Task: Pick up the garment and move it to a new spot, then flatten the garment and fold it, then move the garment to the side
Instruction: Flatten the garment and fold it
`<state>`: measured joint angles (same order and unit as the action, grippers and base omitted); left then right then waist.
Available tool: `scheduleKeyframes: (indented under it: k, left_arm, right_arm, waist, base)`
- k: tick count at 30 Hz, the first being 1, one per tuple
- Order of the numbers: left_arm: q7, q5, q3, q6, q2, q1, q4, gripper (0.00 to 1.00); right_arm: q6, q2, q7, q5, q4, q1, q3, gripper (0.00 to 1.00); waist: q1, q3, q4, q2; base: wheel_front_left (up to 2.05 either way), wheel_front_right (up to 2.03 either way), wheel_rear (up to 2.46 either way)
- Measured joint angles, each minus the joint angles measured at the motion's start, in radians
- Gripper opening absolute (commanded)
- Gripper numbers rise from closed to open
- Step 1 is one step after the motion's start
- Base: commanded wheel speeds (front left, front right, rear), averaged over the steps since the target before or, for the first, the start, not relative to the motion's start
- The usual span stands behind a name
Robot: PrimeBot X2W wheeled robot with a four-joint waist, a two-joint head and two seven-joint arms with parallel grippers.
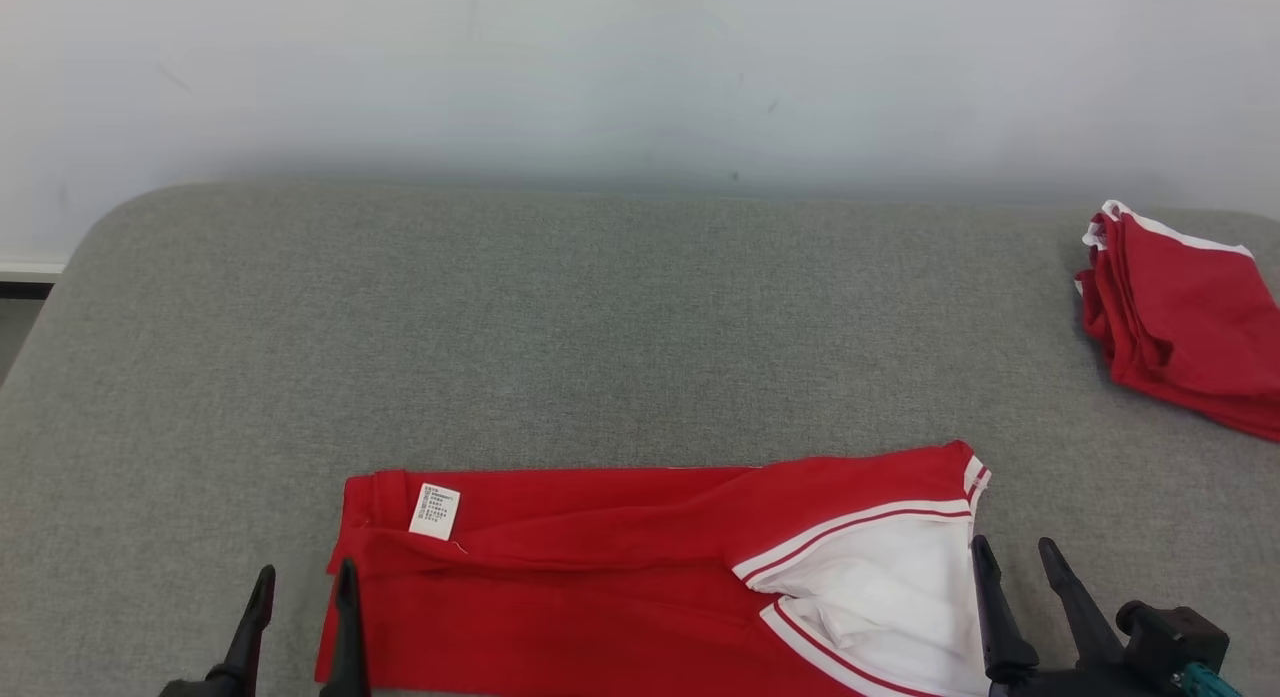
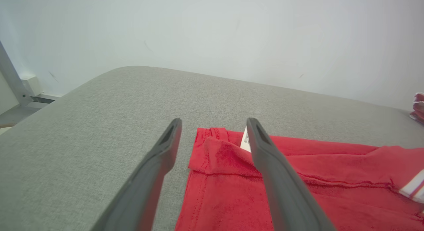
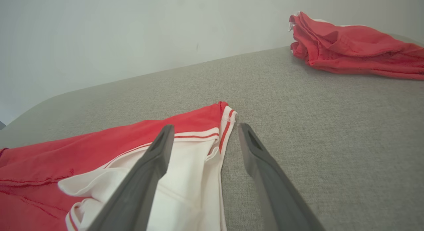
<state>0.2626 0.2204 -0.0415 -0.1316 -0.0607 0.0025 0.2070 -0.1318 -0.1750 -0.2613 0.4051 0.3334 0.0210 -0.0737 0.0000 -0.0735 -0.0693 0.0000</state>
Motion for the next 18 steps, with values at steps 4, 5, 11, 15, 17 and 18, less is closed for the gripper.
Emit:
scheduleKeyframes:
  k: [4,5,11,15,17,18]
  left_arm:
    - [0.000,-0.031,-0.002,0.000,0.006,0.040,-0.024,1.00]
    - [0.000,-0.035,-0.003,0.000,0.008,0.046,-0.025,1.00]
    - [0.000,-0.043,0.003,0.008,0.009,0.073,-0.031,1.00]
    - [0.000,-0.075,0.016,0.017,0.010,0.083,-0.027,1.00]
    - [0.000,-0.080,0.016,0.019,0.010,0.090,-0.030,1.00]
    - [0.000,-0.081,0.016,0.021,0.010,0.096,-0.030,1.00]
  right_arm:
    - [0.000,0.005,0.003,-0.031,0.118,0.057,0.011,1.00]
    - [0.000,0.007,0.006,-0.038,0.147,0.073,0.011,1.00]
    - [0.000,0.021,0.025,-0.063,0.327,0.151,0.009,1.00]
    - [0.000,0.031,0.033,-0.084,0.429,0.182,0.015,1.00]
    - [0.000,0.038,0.033,-0.086,0.463,0.190,0.016,1.00]
    - [0.000,0.042,0.033,-0.086,0.477,0.195,0.013,1.00]
  waist:
    - [0.0000,0.015,-0.014,0.0000]
    - [0.0000,0.019,-0.018,0.0000]
    - [0.0000,0.033,-0.042,0.0000]
    - [0.0000,0.039,-0.059,0.0000]
    - [0.0000,0.042,-0.065,0.0000]
    - [0.0000,0.042,-0.067,0.0000]
  base:
    - [0.00,0.00,0.00]
    - [0.00,0.00,0.00]
    - [0.00,0.00,0.00]
    - [0.00,0.00,0.00]
    - [0.00,0.00,0.00]
    - [0.00,0.00,0.00]
